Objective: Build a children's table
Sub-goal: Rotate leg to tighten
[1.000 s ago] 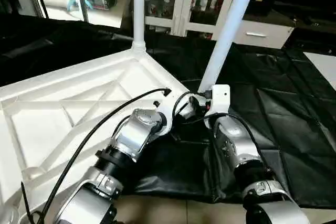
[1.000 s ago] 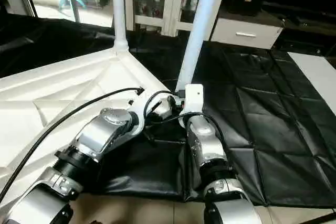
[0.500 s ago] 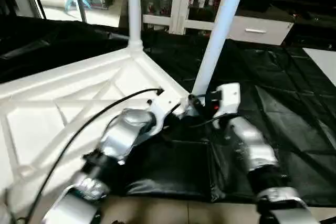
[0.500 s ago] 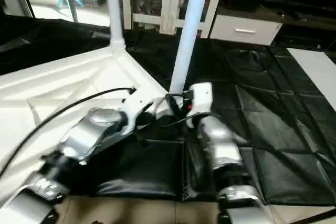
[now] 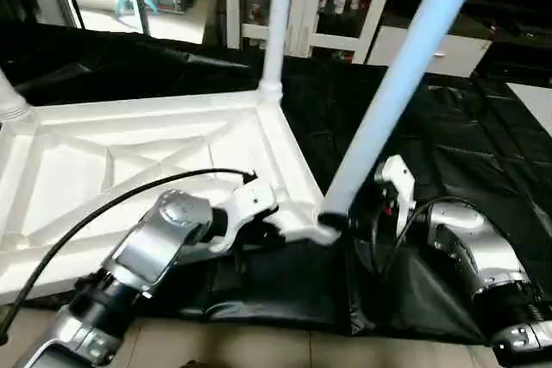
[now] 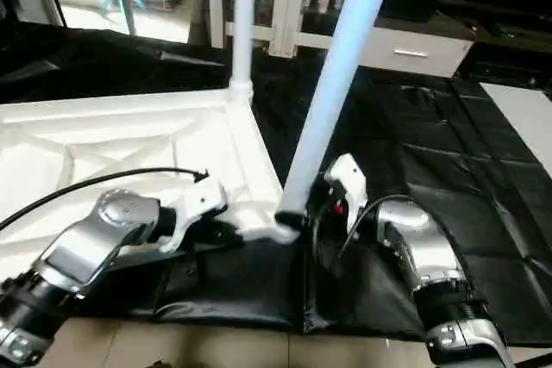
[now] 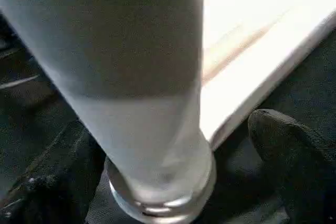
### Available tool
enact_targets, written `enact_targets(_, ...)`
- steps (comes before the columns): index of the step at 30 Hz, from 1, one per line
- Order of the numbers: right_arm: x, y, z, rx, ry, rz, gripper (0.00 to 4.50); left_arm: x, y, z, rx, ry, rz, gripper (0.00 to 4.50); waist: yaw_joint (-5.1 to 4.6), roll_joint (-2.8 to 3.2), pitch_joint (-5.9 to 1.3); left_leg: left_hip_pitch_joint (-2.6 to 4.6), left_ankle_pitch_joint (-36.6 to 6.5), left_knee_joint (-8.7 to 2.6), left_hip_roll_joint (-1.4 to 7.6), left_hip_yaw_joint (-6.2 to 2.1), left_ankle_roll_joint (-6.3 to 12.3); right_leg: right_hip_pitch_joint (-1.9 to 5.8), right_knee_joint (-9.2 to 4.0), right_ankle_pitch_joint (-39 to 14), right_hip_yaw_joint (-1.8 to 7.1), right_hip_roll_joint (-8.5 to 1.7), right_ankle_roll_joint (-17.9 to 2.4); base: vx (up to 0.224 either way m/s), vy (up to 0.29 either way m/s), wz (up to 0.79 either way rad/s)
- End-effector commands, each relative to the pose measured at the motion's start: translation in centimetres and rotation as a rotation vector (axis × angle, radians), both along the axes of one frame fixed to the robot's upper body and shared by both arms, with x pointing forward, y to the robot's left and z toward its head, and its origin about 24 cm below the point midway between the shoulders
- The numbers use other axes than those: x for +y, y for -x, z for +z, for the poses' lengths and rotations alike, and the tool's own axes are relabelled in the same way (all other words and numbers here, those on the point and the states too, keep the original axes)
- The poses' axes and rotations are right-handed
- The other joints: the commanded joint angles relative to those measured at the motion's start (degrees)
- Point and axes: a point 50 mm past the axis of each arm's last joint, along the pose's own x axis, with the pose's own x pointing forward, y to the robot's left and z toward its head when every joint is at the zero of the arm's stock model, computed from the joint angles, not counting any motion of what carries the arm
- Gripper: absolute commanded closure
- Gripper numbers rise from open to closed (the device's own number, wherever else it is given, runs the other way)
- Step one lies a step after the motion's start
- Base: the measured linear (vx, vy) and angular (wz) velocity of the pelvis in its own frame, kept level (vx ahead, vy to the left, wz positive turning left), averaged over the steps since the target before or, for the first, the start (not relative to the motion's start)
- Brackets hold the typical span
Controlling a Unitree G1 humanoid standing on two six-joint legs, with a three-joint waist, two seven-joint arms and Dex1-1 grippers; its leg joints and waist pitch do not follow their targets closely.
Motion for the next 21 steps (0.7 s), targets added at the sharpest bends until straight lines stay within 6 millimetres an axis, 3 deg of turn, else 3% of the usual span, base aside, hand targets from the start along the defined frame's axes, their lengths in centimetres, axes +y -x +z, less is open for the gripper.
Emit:
enact_targets(1, -0.1, 0.2, 0.8, -0.015, 0.017, 0.066, 0.11, -0.6, 1.3, -0.9, 0.081, 0.001, -0.085, 4.50, 0.03, -0.12, -2.75, 0.33, -12.1, -4.35, 2.97, -1.28, 1.72, 2.48, -4.60, -18.0, 3.43, -3.89, -9.6, 0.000, 0.000, 0.00)
enact_targets(9, -0.4, 0.9, 0.6, 0.006, 0.022, 0.138, 0.11, -0.5, 1.3, -0.8, 0.076, -0.007, -0.088, 4.50, 0.15, -0.24, -2.93, 0.20, -10.4, -4.18, 2.87, -1.19, 1.96, 2.70, -4.21, -14.6, 3.42, -3.85, -10.6, 0.000, 0.000, 0.00)
enact_targets(17, -1.1, 1.4, 0.0, 0.014, 0.093, 0.177, 0.85, -0.3, 1.1, -0.8, 0.068, -0.019, -0.078, 4.50, 0.19, -0.37, -2.86, 0.16, -11.0, -4.15, 2.83, -1.25, 1.88, 2.72, -4.50, -16.7, 3.40, -3.92, -10.0, 0.000, 0.000, 0.00)
enact_targets(21, -0.9, 1.2, 0.1, 0.007, 0.084, 0.164, 1.14, -0.3, 1.0, -0.8, 0.066, -0.022, -0.073, 4.50, 0.19, -0.37, -3.01, 0.19, -10.1, -4.04, 2.86, -1.23, 2.14, 2.73, -4.24, -14.8, 3.38, -3.83, -10.5, 0.000, 0.000, 0.00)
